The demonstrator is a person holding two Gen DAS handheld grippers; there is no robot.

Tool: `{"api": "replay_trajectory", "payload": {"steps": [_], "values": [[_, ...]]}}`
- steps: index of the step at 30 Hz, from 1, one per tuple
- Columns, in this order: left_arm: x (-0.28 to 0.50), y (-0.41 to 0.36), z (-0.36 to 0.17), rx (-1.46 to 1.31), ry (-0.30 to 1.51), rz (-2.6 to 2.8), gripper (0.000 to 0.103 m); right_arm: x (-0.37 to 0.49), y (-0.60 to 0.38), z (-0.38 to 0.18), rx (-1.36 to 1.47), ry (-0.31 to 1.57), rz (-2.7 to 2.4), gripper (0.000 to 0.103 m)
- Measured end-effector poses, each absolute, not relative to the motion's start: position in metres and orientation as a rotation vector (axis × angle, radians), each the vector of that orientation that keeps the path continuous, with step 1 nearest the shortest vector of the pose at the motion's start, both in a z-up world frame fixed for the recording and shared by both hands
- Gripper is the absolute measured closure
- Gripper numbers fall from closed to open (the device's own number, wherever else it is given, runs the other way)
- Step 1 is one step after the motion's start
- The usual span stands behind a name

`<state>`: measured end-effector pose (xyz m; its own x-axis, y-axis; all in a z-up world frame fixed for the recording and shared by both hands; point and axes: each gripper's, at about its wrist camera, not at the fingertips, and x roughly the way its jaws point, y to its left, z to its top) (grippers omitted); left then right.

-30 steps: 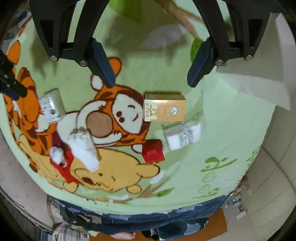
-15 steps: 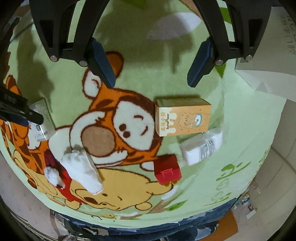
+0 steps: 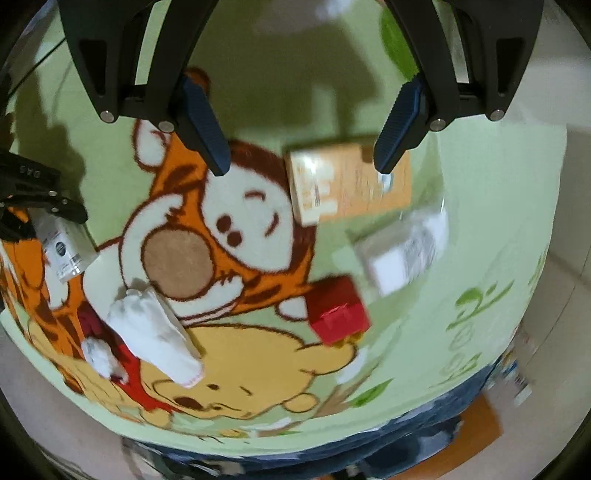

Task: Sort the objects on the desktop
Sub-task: 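Grasp the clear cotton-swab container with the right gripper, then move the left gripper to the orange Butter bear box while the right holds the swab container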

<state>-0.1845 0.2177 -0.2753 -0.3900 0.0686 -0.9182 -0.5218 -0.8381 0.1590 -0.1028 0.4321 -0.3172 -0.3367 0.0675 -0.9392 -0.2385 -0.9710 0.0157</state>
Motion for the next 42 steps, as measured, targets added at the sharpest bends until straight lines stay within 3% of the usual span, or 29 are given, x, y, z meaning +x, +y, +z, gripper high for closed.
{"api": "replay_trajectory", "payload": {"steps": [5, 8, 14, 21, 23, 28, 30, 31, 35, 37, 42], "values": [[-0.21, 0.22, -0.293, -1.461, 0.721, 2.229, 0.021, -0.101, 0.429, -0.316, -1.694, 0.208, 2.419, 0.038], [-0.222, 0.215, -0.304, -1.493, 0.717, 2.258, 0.012, -0.099, 0.427, -0.316, -1.691, 0.196, 2.418, 0.038], [-0.224, 0.204, -0.299, -1.514, 0.504, 2.305, 0.006, -0.101, 0.422, -0.316, -1.692, 0.169, 2.408, 0.038], [-0.221, 0.194, -0.303, -1.57, 0.44, 2.259, 0.001, -0.101, 0.418, -0.314, -1.686, 0.168, 2.405, 0.038], [-0.217, 0.194, -0.295, -1.541, 0.332, 2.237, 0.001, -0.099, 0.417, -0.314, -1.68, 0.174, 2.403, 0.038], [-0.193, 0.206, -0.279, -1.603, -0.161, 2.032, 0.002, -0.098, 0.415, -0.314, -1.673, 0.191, 2.396, 0.038], [-0.174, 0.213, -0.281, -1.652, -0.251, 1.972, 0.002, -0.099, 0.416, -0.314, -1.677, 0.194, 2.396, 0.038], [-0.164, 0.217, -0.283, -1.674, -0.252, 1.957, 0.002, -0.098, 0.416, -0.314, -1.679, 0.192, 2.397, 0.038], [-0.142, 0.227, -0.277, -1.62, 0.111, 2.107, 0.006, -0.098, 0.416, -0.314, -1.686, 0.185, 2.402, 0.038], [-0.152, 0.216, -0.276, -1.59, 0.182, 2.176, 0.006, -0.098, 0.417, -0.314, -1.685, 0.185, 2.403, 0.038], [-0.206, 0.173, -0.29, -1.62, 0.092, 2.224, 0.006, -0.095, 0.415, -0.315, -1.676, 0.189, 2.404, 0.038]]}}
